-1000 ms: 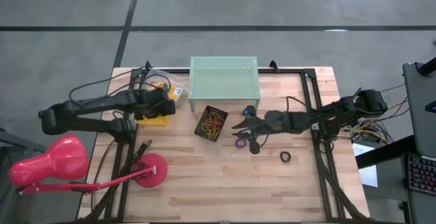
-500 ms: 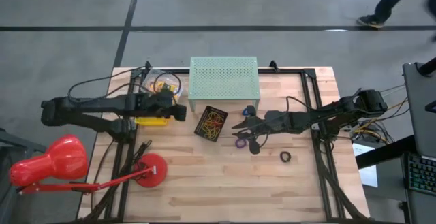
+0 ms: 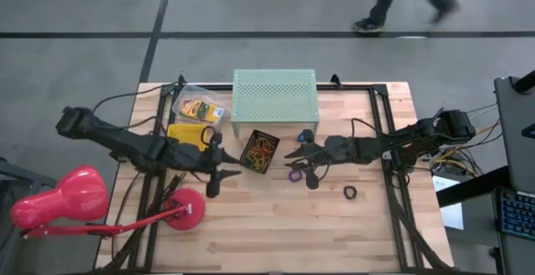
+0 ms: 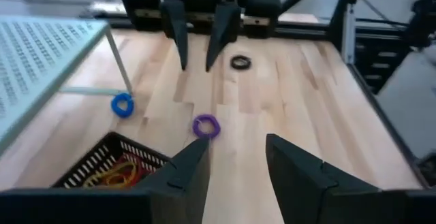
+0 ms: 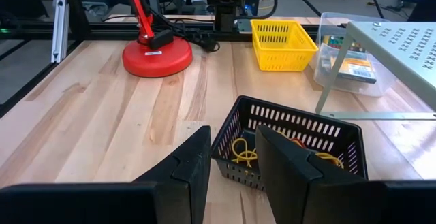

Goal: Pick & Place Office Desk Supplies
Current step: Put the violet spring rubber band into the yellow bin

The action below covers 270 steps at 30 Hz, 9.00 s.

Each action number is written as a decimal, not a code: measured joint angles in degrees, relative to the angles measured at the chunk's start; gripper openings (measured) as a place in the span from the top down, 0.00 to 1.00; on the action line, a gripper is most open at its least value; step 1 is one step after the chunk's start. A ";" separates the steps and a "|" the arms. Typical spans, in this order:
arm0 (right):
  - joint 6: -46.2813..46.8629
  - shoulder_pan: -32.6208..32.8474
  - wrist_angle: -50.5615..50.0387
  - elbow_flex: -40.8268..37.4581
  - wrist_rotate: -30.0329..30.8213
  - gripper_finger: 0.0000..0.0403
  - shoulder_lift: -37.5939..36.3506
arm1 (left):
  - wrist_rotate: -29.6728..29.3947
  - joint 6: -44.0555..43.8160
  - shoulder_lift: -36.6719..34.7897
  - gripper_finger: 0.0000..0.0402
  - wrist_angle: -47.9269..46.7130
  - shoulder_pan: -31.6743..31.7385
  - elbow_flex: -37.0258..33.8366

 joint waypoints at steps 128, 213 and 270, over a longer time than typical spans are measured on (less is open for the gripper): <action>-15.18 16.38 -27.68 29.08 5.01 0.95 14.75 | -3.12 1.03 2.57 0.64 -0.26 -0.40 -0.02; 3.29 4.97 -2.08 46.51 5.51 0.85 50.97 | -3.17 0.82 2.60 0.64 -0.17 -0.40 0.00; -0.21 4.82 -21.30 3.96 5.66 0.82 -4.64 | 4.64 -14.22 2.62 0.64 -16.48 -0.43 -0.03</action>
